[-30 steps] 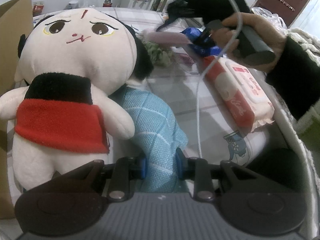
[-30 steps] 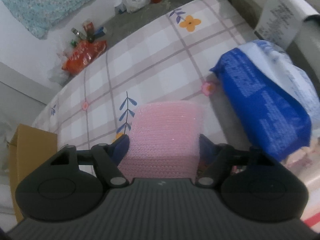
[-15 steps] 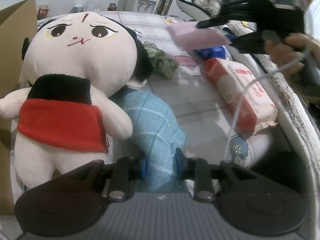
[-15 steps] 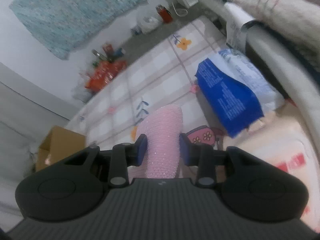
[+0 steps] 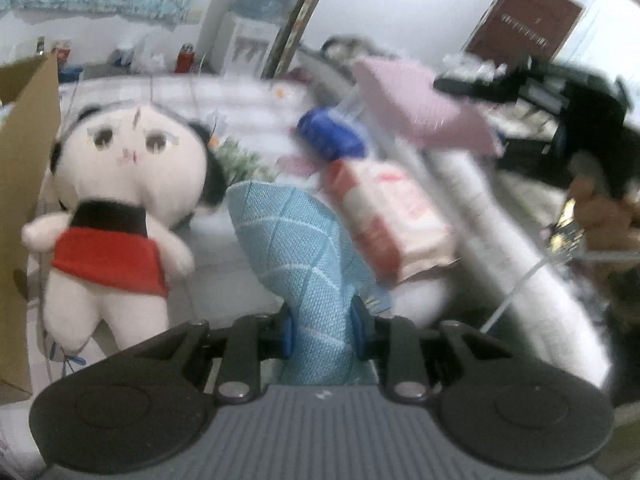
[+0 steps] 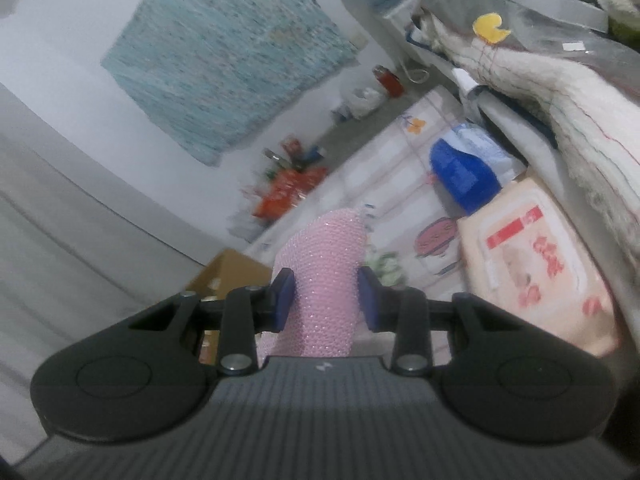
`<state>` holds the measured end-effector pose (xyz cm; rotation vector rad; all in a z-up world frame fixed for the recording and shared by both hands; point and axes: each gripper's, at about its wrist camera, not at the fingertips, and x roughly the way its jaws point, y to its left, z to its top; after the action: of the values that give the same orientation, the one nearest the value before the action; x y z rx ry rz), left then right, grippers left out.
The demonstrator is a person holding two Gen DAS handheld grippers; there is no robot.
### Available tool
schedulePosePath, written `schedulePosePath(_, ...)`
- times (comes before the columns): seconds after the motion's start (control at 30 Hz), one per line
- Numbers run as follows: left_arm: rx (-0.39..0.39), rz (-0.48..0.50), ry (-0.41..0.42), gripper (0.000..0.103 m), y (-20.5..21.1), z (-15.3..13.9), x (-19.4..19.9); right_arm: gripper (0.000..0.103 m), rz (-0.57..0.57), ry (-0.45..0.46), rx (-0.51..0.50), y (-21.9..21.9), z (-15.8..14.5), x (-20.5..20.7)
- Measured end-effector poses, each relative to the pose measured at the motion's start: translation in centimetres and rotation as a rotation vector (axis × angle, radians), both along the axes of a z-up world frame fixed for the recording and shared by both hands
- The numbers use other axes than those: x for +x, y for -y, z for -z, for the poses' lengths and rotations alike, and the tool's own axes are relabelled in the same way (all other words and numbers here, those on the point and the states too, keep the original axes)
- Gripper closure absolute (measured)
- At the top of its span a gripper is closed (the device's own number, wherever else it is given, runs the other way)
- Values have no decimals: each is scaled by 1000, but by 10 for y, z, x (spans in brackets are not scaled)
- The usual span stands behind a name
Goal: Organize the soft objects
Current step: 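Grasp and lift the pink bubble pad with the right tool while the left holds the towel, then carry towel and pink pad over the cardboard box and open both tools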
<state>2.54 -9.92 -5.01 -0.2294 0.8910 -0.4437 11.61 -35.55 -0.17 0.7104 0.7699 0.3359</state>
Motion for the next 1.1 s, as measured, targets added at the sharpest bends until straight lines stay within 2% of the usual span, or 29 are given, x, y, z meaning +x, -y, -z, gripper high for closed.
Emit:
schedulePosePath(0.13, -53, -47, 45, 76, -27, -38, -18, 70, -18, 61, 57, -3, -22, -31)
schedulePosePath(0.2, -68, -101, 83, 76, -52, -60, -27, 70, -51, 88, 88, -13, -32, -39)
schedulePosePath(0.37, -38, -250, 159, 76, -113, -97, -43, 70, -205, 140, 156, -65, -53, -33)
schedulePosePath(0.53, 25, -394, 164, 76, -174, -106, -35, 70, -367, 127, 217, -140, -61, -7)
schedulePosePath(0.63, 66, -446, 118, 76, -208, -96, -15, 70, -445, 90, 223, -193, -58, 13)
schedulePosePath(0.7, 94, -471, 54, 76, -231, -81, 8, 70, -482, 52, 214, -225, -53, 26)
schedulePosePath(0.83, 120, -440, -67, 76, -265, -51, 50, 70, -520, -21, 147, -287, -37, 51)
schedulePosePath(1.0, 186, -424, -197, 76, -293, -3, 103, 70, -506, -72, 78, -334, -23, 70)
schedulePosePath(1.1, 223, -422, -232, 75, -303, 18, 120, 70, -506, -91, 12, -352, -12, 85)
